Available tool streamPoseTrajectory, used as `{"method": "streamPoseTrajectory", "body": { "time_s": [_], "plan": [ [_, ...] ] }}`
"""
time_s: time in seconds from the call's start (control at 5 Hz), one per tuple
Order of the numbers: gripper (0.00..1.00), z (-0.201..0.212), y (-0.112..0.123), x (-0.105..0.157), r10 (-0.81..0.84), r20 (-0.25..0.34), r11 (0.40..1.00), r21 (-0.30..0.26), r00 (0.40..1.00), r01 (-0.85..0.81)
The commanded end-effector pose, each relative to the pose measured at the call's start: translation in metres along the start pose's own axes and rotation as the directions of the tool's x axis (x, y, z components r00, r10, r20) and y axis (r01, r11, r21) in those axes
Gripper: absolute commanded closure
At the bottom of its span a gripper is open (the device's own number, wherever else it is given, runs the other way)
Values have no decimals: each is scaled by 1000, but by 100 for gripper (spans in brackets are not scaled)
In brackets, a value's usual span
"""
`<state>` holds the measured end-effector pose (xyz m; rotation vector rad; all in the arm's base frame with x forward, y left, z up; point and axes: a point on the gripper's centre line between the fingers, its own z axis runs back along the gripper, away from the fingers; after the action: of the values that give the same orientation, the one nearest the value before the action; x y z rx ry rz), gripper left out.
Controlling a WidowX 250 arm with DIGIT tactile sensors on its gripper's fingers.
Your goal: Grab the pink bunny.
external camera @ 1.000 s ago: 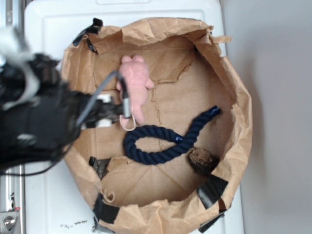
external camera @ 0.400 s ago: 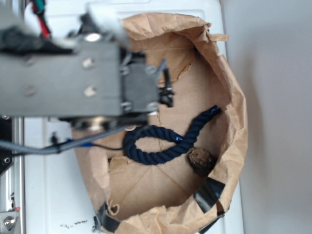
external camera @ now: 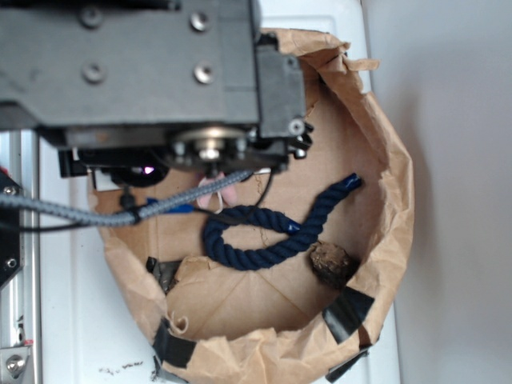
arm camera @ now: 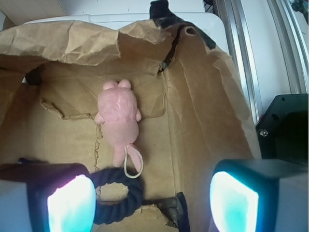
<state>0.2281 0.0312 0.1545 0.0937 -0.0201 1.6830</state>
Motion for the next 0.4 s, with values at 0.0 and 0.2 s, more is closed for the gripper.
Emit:
{"method": "streamPoseTrajectory", "body": {
  "time_s": [0.0, 0.2],
  "plan": [
    [0, -4, -18, 1, 29, 27, 999, -30, 999, -28],
    [0, -14, -24, 3, 42, 54, 999, -36, 998, -40]
  ]
}}
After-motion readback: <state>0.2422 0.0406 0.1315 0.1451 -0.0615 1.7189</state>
